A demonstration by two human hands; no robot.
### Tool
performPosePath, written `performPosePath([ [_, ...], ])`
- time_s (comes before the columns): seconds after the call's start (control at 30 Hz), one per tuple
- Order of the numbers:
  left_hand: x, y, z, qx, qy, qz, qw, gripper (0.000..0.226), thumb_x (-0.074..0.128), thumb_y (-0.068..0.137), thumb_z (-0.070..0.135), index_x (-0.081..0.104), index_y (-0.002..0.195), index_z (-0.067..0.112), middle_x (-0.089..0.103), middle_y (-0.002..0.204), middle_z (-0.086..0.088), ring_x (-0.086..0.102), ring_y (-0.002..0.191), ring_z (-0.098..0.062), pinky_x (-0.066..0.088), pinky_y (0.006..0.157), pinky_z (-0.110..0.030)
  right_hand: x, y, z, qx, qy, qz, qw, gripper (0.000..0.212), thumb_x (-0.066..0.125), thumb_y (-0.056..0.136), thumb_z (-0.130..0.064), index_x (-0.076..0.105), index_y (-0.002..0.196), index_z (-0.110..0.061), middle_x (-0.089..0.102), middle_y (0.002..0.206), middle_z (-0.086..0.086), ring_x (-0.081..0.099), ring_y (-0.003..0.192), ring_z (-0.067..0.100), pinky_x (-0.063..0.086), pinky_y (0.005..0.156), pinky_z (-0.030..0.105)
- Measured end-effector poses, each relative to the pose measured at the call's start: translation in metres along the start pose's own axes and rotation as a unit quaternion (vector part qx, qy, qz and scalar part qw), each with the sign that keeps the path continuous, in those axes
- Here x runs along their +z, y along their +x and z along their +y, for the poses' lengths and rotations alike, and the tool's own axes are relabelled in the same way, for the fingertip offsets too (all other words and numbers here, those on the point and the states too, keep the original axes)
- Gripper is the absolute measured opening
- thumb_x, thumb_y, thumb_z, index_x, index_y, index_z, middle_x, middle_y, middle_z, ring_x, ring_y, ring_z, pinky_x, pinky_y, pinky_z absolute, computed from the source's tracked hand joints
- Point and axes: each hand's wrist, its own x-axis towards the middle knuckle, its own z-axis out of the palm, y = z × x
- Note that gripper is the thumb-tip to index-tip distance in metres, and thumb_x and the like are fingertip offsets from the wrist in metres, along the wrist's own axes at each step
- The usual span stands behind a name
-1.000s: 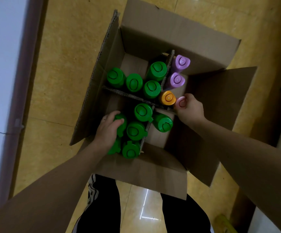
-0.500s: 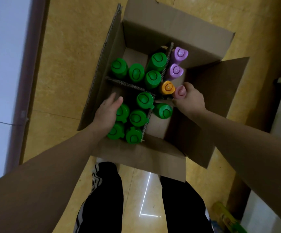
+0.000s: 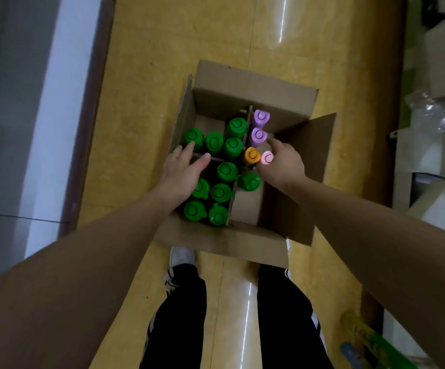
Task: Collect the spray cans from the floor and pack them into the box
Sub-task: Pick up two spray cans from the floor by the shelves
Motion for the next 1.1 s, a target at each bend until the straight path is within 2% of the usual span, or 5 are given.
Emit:
performPosePath([
  [0.3,-0.085,-0.106,0.124,0.068,0.070,0.062,0.993,0.074,0.041,0.099,0.063,0.021,0.160,0.027,0.014,0.168,-0.006,0.009,0.155,-0.025,0.012,0.125,-0.044,-0.118,-0.105,-0.090,-0.060,-0.019,0.038,0.997,0.075,0.060,0.078,-0.045,0.046,0.148,-0.023,0.055,0.141,0.012,0.051,0.127,0.038,0.048,0.103,0.046],
  [0.43,-0.115,-0.177,0.168,0.078,0.122,0.103,0.984,0.075,0.042,0.098,0.064,0.019,0.161,0.030,0.010,0.169,-0.008,0.005,0.155,-0.026,0.009,0.125,-0.043,-0.166,-0.157,-0.122,-0.126,-0.065,0.027,0.989,0.075,0.062,0.092,-0.053,0.032,0.156,-0.027,0.039,0.157,0.010,0.038,0.140,0.038,0.037,0.112,0.052],
  [0.57,-0.147,-0.258,0.203,0.061,0.177,0.181,0.965,0.076,0.038,0.097,0.067,0.016,0.161,0.032,0.004,0.169,-0.005,-0.001,0.155,-0.025,0.007,0.125,-0.045,-0.225,-0.200,-0.147,-0.223,-0.104,0.024,0.969,0.080,0.053,0.093,-0.066,0.024,0.159,-0.031,0.027,0.164,0.009,0.027,0.147,0.037,0.030,0.115,0.054],
  [0.7,-0.179,-0.336,0.233,0.039,0.224,0.261,0.938,0.078,0.035,0.096,0.072,0.014,0.161,0.034,0.002,0.170,-0.003,-0.004,0.156,-0.026,0.009,0.125,-0.049,-0.272,-0.239,-0.173,-0.282,-0.117,0.048,0.951,0.084,0.049,0.088,-0.075,0.024,0.158,-0.036,0.027,0.164,0.007,0.028,0.146,0.036,0.031,0.115,0.055],
  [1.1,-0.251,-0.469,0.290,0.063,0.251,0.404,0.877,0.080,0.038,0.094,0.074,0.014,0.161,0.036,-0.001,0.170,-0.001,-0.009,0.155,-0.024,0.006,0.124,-0.048,-0.378,-0.339,-0.256,-0.406,-0.125,0.123,0.897,0.089,0.043,0.087,-0.081,0.022,0.158,-0.034,0.025,0.165,0.010,0.024,0.148,0.038,0.027,0.114,0.061],
])
